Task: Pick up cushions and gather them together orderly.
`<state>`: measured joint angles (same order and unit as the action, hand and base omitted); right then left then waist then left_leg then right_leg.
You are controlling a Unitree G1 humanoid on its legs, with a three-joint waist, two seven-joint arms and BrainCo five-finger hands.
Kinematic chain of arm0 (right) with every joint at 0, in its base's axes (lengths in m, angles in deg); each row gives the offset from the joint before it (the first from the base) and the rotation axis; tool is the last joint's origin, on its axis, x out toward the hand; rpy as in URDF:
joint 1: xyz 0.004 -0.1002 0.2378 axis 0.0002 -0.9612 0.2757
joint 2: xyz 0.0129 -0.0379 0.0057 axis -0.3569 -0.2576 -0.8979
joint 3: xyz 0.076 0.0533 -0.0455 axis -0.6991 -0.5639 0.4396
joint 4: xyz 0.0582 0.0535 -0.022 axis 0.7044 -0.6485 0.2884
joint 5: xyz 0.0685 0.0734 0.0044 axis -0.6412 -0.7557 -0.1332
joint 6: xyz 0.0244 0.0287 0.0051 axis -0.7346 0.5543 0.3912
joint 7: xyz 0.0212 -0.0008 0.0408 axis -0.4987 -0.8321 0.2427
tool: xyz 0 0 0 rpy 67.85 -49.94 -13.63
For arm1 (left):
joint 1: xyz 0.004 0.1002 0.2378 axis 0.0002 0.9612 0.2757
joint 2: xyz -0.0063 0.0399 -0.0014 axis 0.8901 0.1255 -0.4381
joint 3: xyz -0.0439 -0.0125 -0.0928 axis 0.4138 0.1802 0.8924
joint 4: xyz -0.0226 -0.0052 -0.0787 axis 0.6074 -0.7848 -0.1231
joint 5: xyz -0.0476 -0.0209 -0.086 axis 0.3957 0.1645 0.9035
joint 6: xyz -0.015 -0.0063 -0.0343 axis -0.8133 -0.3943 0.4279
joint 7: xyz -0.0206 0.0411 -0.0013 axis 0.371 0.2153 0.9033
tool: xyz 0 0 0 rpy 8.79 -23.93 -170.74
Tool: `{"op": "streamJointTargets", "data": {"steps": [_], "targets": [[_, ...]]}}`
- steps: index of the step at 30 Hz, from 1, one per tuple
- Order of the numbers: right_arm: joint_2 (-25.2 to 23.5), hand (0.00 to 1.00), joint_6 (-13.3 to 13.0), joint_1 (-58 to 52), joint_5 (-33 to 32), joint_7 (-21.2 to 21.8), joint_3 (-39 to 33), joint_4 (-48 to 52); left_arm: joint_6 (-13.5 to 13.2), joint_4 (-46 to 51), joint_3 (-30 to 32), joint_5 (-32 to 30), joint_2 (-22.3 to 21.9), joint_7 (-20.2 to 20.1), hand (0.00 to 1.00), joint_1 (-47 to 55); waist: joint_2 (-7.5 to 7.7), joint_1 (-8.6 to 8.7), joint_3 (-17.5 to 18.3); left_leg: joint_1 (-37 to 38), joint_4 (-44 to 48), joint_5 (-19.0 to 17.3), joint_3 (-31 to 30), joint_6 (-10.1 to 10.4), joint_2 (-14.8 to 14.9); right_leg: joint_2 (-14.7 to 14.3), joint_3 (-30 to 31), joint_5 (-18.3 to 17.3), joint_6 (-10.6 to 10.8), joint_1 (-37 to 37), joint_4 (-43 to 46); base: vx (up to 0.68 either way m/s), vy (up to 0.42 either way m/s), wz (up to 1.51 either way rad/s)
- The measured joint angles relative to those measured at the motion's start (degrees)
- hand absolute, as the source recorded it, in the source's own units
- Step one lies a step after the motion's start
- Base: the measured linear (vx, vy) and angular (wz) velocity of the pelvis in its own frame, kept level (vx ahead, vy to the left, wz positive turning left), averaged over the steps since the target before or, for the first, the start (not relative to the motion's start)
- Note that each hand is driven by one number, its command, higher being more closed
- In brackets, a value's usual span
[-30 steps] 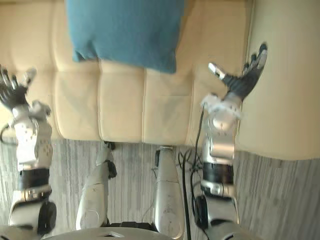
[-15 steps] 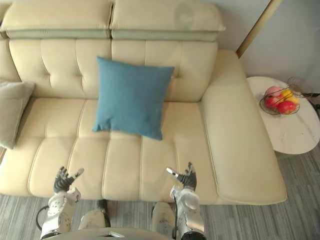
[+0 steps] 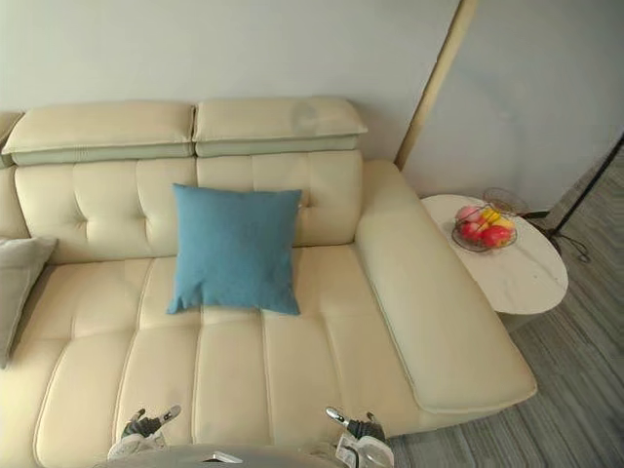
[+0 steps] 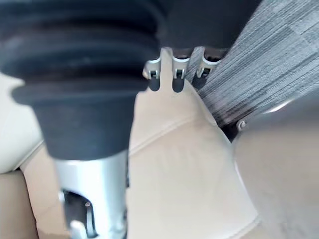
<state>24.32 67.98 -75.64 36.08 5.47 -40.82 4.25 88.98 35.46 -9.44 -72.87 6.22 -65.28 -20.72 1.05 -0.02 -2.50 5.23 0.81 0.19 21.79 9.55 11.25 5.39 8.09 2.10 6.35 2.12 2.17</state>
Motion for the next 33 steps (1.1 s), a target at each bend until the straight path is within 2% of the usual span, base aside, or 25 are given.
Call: {"op": "streamJointTargets", "data": {"steps": [3, 4, 5, 6, 7, 8, 9, 10, 11, 12, 13, 14, 15, 16, 19, 20, 21, 22, 23, 24, 25, 27, 29, 32, 33], "targets": [[-0.2, 0.00, 0.1, 0.4, 0.0, 0.0, 0.6, 0.0, 0.0, 0.0, -0.1, -0.3, 0.6, 0.0, 0.00, -0.1, 0.73, -0.65, -0.8, 0.2, 0.6, -0.5, 2.0, 0.1, 0.1, -0.7, 2.3, 0.5, -1.4, 1.7, 0.5, -0.09, -0.004, -0.39], [-0.3, 0.00, 0.1, 0.7, 0.0, 0.0, 0.6, 0.0, 0.0, 0.0, 0.1, -0.3, 1.2, 0.1, 0.00, -0.3, 1.49, -0.69, -1.4, -0.5, 2.1, -1.7, 1.8, -0.1, 0.1, -0.7, 1.6, -0.1, -4.3, 2.4, 0.9, -0.11, -0.006, -0.55], [-0.5, 0.00, 0.1, 1.0, 0.1, 0.0, 1.1, 0.0, 0.0, 0.1, 0.3, -0.3, 1.2, 0.1, 0.00, -0.4, 1.53, -1.53, -1.5, -1.6, 3.5, -3.9, 0.6, -1.1, -0.4, -0.5, -1.0, -1.0, -12.9, 2.9, 0.7, -0.09, 0.037, -0.57], [0.1, 0.00, 0.1, 1.1, 0.1, 0.0, 1.2, 0.1, 0.0, 0.2, 0.4, -0.3, 0.8, 0.2, 0.00, -0.2, 0.51, -2.18, -1.3, -2.4, 3.0, -4.4, -1.5, -2.3, -0.8, -0.4, -4.3, -4.1, -17.9, 3.2, 0.2, -0.08, 0.067, -0.81], [0.4, 0.00, 0.0, 2.2, 0.1, 0.0, 1.0, 0.1, -0.1, 0.7, 1.6, -0.3, 0.2, 0.2, 0.00, -0.2, -1.48, -2.93, -1.9, -2.9, 3.8, -3.0, -1.8, -4.0, 0.7, 0.1, -7.3, -6.5, -11.0, 6.3, 11.6, -0.06, 0.023, -0.22], [-0.5, 0.00, -0.2, 1.6, 0.0, 0.0, 1.0, -0.1, -0.1, 0.7, 2.1, -0.2, 1.8, 0.5, 0.00, -0.4, 0.67, -1.71, -2.0, -4.8, 6.3, -3.0, -3.2, -4.0, 0.5, 2.7, -9.1, -10.3, -7.1, 7.3, 26.6, -0.02, -0.037, 0.11], [-0.8, 0.00, -0.1, 1.2, 0.0, 0.0, 0.9, -0.2, -0.1, 0.7, 2.1, -0.2, 2.5, 0.5, 0.00, -0.5, 1.33, -1.89, -1.8, -4.8, 6.3, -2.9, -3.7, -3.8, 0.4, 3.3, -10.1, -11.6, -6.5, 6.6, 29.9, 0.01, -0.150, 0.67], [-0.9, 0.00, -0.1, 0.5, 0.1, 0.2, 0.9, -1.2, -0.1, 0.7, 2.6, 0.0, 3.9, 0.5, 0.00, 0.0, 2.16, -2.31, -1.4, -5.2, 6.0, -1.3, -4.7, -3.4, 0.3, 6.0, -12.7, -14.1, -4.1, 1.9, 35.1, 0.03, -0.153, 0.32], [-0.9, 0.00, -0.1, 0.8, 0.1, 0.2, 1.0, -1.3, -0.1, 0.7, 3.0, 0.1, 4.3, 0.6, 0.00, 0.2, 2.34, -2.52, -1.3, -5.4, 6.3, -0.9, -4.7, -3.2, 0.2, 7.0, -13.1, -13.9, -3.9, 0.9, 34.6, 0.01, -0.249, -0.04], [-0.8, 0.00, -0.1, 2.2, 0.2, 0.6, 1.6, -2.3, 0.0, 0.4, 5.0, 0.7, 5.4, 0.8, 0.00, 0.9, 3.53, -3.53, -0.3, -8.2, 9.6, -0.6, -4.3, -3.0, 0.6, 7.0, -13.6, -13.0, -1.5, -1.1, 28.1, -0.08, -0.281, -0.44], [-1.0, 0.00, -0.1, 4.4, 1.4, 0.6, 2.0, -2.5, 0.1, -0.2, 6.1, 1.1, 5.5, 1.4, 0.00, 1.0, 2.17, -4.42, -2.0, -13.9, 17.4, -1.2, -4.6, -3.1, 2.8, 5.2, -14.2, -12.8, -1.4, -4.1, 21.5, -0.18, -0.294, -0.54], [-0.4, 0.00, -0.1, 5.0, 2.2, 0.5, 2.5, -2.6, 0.2, -0.5, 6.1, 1.3, 5.0, 1.7, 0.00, 1.3, 2.54, -4.69, -2.1, -16.4, 16.1, -2.0, -5.4, -2.6, 1.1, 5.2, -13.8, -12.9, -1.4, -5.0, 16.7, -0.29, -0.211, -0.37], [0.6, 0.00, -0.1, 5.6, 2.3, 0.5, 2.5, -2.5, 0.2, -0.5, 6.1, 1.6, 4.1, 1.8, 0.00, 1.9, 0.86, -4.70, -2.1, -16.8, 13.2, 0.7, -6.4, -4.5, 0.0, 4.7, -14.1, -12.8, -1.3, -5.0, 15.1, -0.30, -0.088, -0.29], [2.0, 0.00, -0.1, 6.3, 2.3, 0.5, 2.6, -2.7, 0.2, -1.2, 5.6, 1.7, 3.1, 1.9, 0.00, 2.9, -1.98, -4.51, -2.1, -17.3, 10.5, 4.1, -5.5, -5.5, 1.0, 2.7, -15.4, -13.8, 0.0, -4.5, 14.5, -0.25, -0.099, -0.01], [2.1, 0.00, -0.1, 6.4, 2.3, 0.5, 2.6, -2.5, 0.3, -1.8, 4.2, 2.0, 2.9, 2.2, 0.00, 2.1, -2.11, -3.97, -3.3, -17.1, 5.6, 8.7, -7.5, -4.7, -0.1, 2.7, -18.5, -16.7, 0.7, -4.2, 14.8, -0.16, -0.121, 0.36], [2.0, 0.00, -0.1, 6.4, 2.3, 0.4, 2.5, -2.5, 0.3, -1.7, 2.9, 1.9, 2.3, 2.1, 0.00, 1.8, -2.33, -3.14, -4.0, -16.9, 3.0, 12.7, -8.0, -4.4, -0.1, 2.2, -20.3, -17.1, 0.3, -4.3, 15.4, -0.25, -0.145, 0.66], [1.7, 0.00, -0.1, 6.3, 2.3, 0.1, 2.5, -2.5, 0.3, -1.5, 2.0, 1.6, 2.6, 1.9, 0.00, 1.9, -1.93, -2.95, -4.2, -16.4, -0.7, 18.7, -8.8, -3.5, -0.7, 1.9, -21.5, -17.1, -0.3, -4.0, 15.7, -0.32, -0.157, 0.68], [1.5, 0.00, -0.1, 5.7, 2.3, 0.0, 2.3, -2.4, 0.3, -1.5, 1.7, 1.3, 3.2, 1.8, 0.00, 1.8, -1.12, -2.38, -4.3, -15.9, -3.1, 21.7, -9.5, -2.1, -1.5, 2.8, -22.4, -16.9, -0.8, -4.1, 15.2, -0.22, -0.112, 0.50], [1.2, 0.00, -0.1, 5.5, 2.3, -0.2, 1.4, -2.7, 0.3, -1.2, 2.1, 1.0, 3.5, 1.6, 0.00, 1.2, 0.48, -2.29, -5.3, -16.2, 3.6, 15.7, -8.8, -1.5, -1.8, 4.3, -23.5, -16.5, -1.2, -4.3, 15.3, -0.23, -0.099, 0.23], [1.3, 0.00, -0.1, 5.1, 2.3, -0.3, 0.4, -2.7, 0.4, -1.1, 2.2, 0.9, 3.4, 1.6, 0.00, 1.4, 0.74, -2.32, -5.1, -16.1, 10.7, 8.8, -8.8, -3.6, -2.2, 5.0, -23.2, -16.1, -1.3, -4.3, 15.3, -0.19, -0.029, -0.01], [1.6, 0.00, -0.1, 4.8, 2.3, -0.3, -0.5, -2.4, 0.4, -0.6, 2.1, 0.7, 2.7, 1.5, 0.00, 1.5, 0.62, -2.14, -5.0, -14.7, 19.6, 0.3, -9.0, -3.7, -2.8, 5.7, -22.4, -15.2, -0.9, -4.4, 14.9, -0.14, 0.014, -0.22], [1.5, 0.00, 0.1, 3.8, 2.3, -0.3, -1.1, -2.4, 0.2, 0.3, 2.0, 0.7, 2.0, 1.3, 0.00, 1.3, -0.19, -1.70, -5.0, -10.6, 22.8, -6.8, -9.4, -3.2, -2.8, 5.2, -20.8, -13.5, -0.5, -4.2, 13.6, -0.17, 0.142, -0.24], [1.1, 0.00, 1.1, 2.7, 2.2, -0.3, -3.7, -3.2, 0.2, -0.1, 0.8, 0.8, 1.2, 1.2, 0.00, 0.5, -1.41, -1.10, -4.0, -6.2, 12.7, -9.0, -9.3, -3.9, -3.5, 3.5, -19.8, -11.2, 0.7, -2.9, 11.6, -0.20, 0.197, -0.15], [-0.8, 0.00, 1.5, 2.7, 2.3, -0.2, -5.3, -5.1, 0.3, -0.4, -1.6, 0.7, 2.4, 0.8, 0.00, 0.1, 1.41, -0.70, -2.4, -4.2, 3.1, -3.2, -7.3, -5.6, -6.3, 3.8, -18.1, -5.8, 0.1, -2.9, 4.2, -0.13, 0.120, -0.23], [-0.8, 0.00, 1.5, 2.7, 2.2, -0.2, -5.3, -5.2, 0.4, -0.6, -2.0, 0.7, 2.7, 0.8, 0.00, 0.0, 1.68, -0.56, -2.3, -3.9, 2.3, -2.7, -7.3, -5.8, -6.7, 3.9, -18.1, -5.3, -0.1, -3.1, 3.4, -0.12, 0.159, -0.12]]}}
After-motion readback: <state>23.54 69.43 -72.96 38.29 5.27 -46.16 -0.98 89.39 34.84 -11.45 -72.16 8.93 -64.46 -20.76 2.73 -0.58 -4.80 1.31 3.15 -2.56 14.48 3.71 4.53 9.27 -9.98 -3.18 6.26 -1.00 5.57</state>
